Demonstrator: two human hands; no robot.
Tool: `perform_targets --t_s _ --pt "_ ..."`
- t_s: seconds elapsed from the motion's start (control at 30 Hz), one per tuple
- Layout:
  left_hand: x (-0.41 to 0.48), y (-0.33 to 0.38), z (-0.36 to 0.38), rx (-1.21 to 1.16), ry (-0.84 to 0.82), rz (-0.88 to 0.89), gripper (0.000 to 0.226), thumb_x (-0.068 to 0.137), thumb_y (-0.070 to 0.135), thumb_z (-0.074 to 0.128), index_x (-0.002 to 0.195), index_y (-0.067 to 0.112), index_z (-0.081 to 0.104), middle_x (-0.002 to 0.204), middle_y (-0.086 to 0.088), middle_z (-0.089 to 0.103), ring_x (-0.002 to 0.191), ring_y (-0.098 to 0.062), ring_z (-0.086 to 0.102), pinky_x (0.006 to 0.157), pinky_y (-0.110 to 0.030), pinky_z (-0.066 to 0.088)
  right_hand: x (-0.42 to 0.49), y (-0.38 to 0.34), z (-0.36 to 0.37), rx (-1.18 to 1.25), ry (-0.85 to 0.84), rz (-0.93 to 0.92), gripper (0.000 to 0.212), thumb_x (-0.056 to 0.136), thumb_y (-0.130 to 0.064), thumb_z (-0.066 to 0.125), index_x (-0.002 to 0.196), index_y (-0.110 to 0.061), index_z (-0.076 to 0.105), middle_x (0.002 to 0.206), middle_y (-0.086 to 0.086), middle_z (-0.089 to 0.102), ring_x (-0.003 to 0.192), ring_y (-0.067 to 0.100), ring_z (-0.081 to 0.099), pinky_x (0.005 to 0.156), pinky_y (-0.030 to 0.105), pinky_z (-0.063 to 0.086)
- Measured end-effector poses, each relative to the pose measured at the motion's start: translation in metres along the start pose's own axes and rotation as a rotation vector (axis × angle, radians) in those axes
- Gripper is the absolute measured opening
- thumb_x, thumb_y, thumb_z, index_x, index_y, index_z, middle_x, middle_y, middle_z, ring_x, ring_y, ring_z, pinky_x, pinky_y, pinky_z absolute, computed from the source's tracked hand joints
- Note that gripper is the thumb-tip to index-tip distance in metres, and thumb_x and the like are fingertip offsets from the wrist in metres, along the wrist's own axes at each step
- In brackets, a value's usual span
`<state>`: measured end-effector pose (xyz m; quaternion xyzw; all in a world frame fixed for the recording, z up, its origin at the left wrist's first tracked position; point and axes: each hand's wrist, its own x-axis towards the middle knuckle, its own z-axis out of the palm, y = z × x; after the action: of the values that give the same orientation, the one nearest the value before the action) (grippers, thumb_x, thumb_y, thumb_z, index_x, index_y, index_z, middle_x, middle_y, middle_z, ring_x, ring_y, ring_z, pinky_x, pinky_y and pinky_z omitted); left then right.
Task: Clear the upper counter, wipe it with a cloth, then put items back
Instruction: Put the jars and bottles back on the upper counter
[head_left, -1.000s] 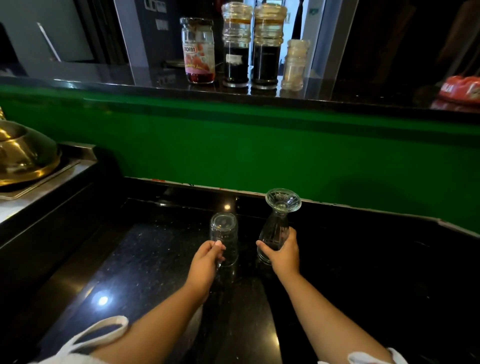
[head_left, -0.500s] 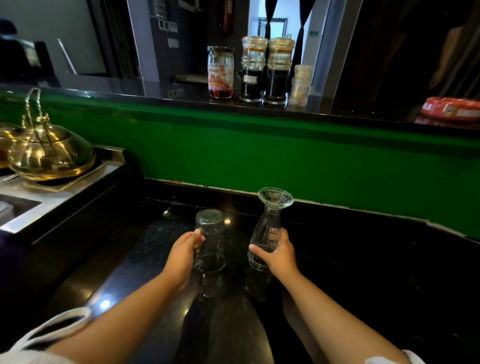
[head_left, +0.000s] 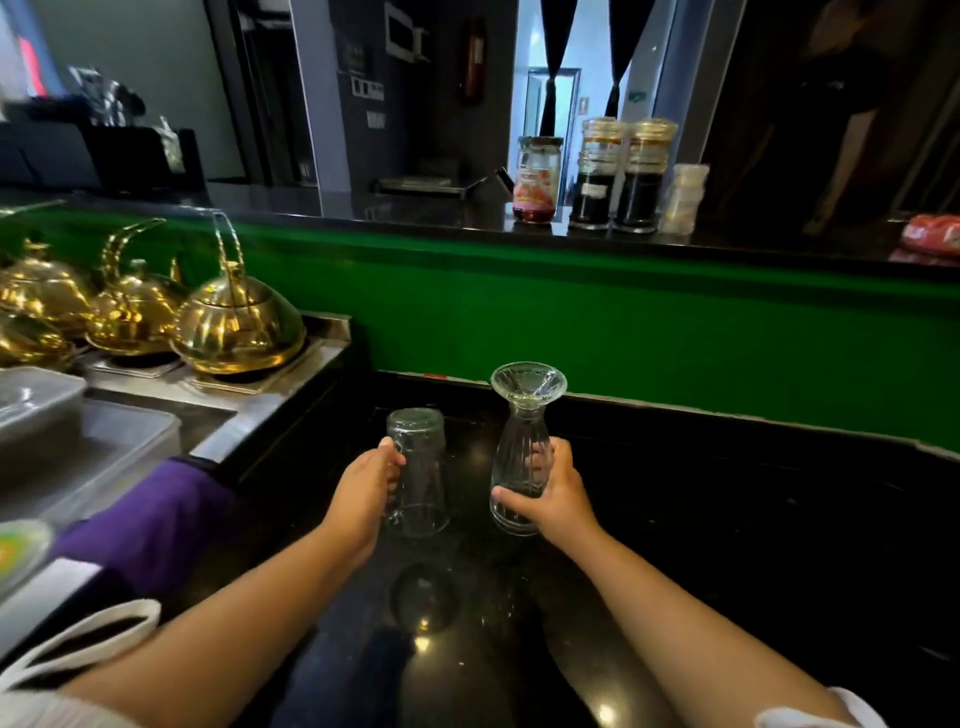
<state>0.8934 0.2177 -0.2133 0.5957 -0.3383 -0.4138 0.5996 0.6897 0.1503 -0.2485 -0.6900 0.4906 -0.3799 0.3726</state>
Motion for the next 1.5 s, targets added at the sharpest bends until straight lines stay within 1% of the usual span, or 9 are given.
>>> perform_targets --t_s 0.17,0.4,0.5,0.7,0.9,1.1,1.17,1.3,1.5 --pt "0.008 0.019 -0.043 0.031 -0.044 0.025 0.035 0.1 0.025 0.035 0.069 0.016 0.048 0.06 0.002 0.031 0.055 -0.012 0.03 0.056 -0.028 0.026 0.0 -0.021 0.043 0.025 0.044 -0.01 0.077 0.068 -0.025 0.085 0.126 -0.014 0.036 0.121 0.002 0.054 0.112 0.014 0.055 0.099 0.033 0.046" --pt "0.017 0.02 -0.074 0.048 -0.082 0.02 0.034 0.099 0.026 0.037 0.068 0.017 0.049 0.061 0.003 0.033 0.058 -0.012 0.032 0.06 -0.029 0.028 -0.006 -0.033 0.076 0.05 0.099 0.005 0.071 0.069 -0.02 0.084 0.122 -0.015 0.038 0.101 -0.017 0.049 0.096 0.004 0.054 0.094 0.031 0.048" --pt "0.017 0.017 -0.076 0.03 -0.092 -0.003 0.033 0.099 0.025 0.038 0.069 0.017 0.049 0.061 0.003 0.033 0.058 -0.012 0.032 0.061 -0.028 0.029 -0.007 -0.031 0.079 0.056 0.123 0.023 0.07 0.068 -0.022 0.084 0.12 -0.019 0.039 0.101 -0.018 0.05 0.101 0.011 0.055 0.093 0.032 0.047" --pt "0.013 0.018 -0.06 -0.007 -0.107 -0.007 0.029 0.095 0.018 0.041 0.066 0.019 0.042 0.059 0.004 0.031 0.055 -0.011 0.03 0.06 -0.029 0.028 -0.003 -0.024 0.06 0.062 0.127 0.047 0.073 0.066 -0.024 0.085 0.123 -0.02 0.04 0.11 -0.004 0.054 0.107 0.016 0.055 0.097 0.038 0.048" --pt "0.012 0.029 -0.033 -0.028 -0.13 0.015 0.029 0.094 0.014 0.04 0.065 0.018 0.042 0.059 0.003 0.03 0.056 -0.011 0.028 0.059 -0.027 0.026 0.002 -0.023 0.028 0.077 0.138 0.032 0.071 0.064 -0.025 0.086 0.121 -0.022 0.044 0.117 0.001 0.056 0.108 0.015 0.058 0.095 0.032 0.048" --pt "0.018 0.054 -0.007 -0.067 -0.116 0.06 0.031 0.098 0.019 0.039 0.067 0.017 0.045 0.06 0.003 0.029 0.056 -0.01 0.027 0.058 -0.026 0.024 0.015 -0.036 -0.005 0.109 0.135 -0.014 0.065 0.066 -0.019 0.085 0.116 -0.026 0.045 0.104 -0.012 0.056 0.096 0.004 0.058 0.083 0.019 0.045" --pt "0.021 0.064 -0.001 -0.054 -0.1 0.078 0.031 0.099 0.021 0.039 0.069 0.017 0.047 0.061 0.003 0.031 0.057 -0.01 0.028 0.059 -0.026 0.025 0.022 -0.044 -0.014 0.116 0.123 -0.017 0.066 0.065 -0.019 0.086 0.117 -0.026 0.045 0.102 -0.014 0.056 0.095 0.002 0.059 0.086 0.026 0.048" --pt "0.03 0.075 0.007 -0.031 -0.073 0.072 0.031 0.099 0.027 0.04 0.072 0.016 0.05 0.063 0.004 0.034 0.059 -0.01 0.032 0.061 -0.027 0.028 0.033 -0.053 -0.021 0.139 0.113 -0.002 0.076 0.064 -0.021 0.087 0.126 -0.018 0.043 0.108 -0.01 0.056 0.101 0.013 0.061 0.095 0.038 0.05" --pt "0.046 0.087 0.01 -0.057 -0.054 0.092 0.033 0.099 0.032 0.037 0.072 0.018 0.05 0.062 0.005 0.032 0.059 -0.011 0.031 0.062 -0.028 0.028 0.046 -0.07 -0.024 0.138 0.147 -0.027 0.085 0.064 -0.023 0.086 0.135 -0.011 0.04 0.114 -0.002 0.058 0.104 0.014 0.059 0.093 0.033 0.051"
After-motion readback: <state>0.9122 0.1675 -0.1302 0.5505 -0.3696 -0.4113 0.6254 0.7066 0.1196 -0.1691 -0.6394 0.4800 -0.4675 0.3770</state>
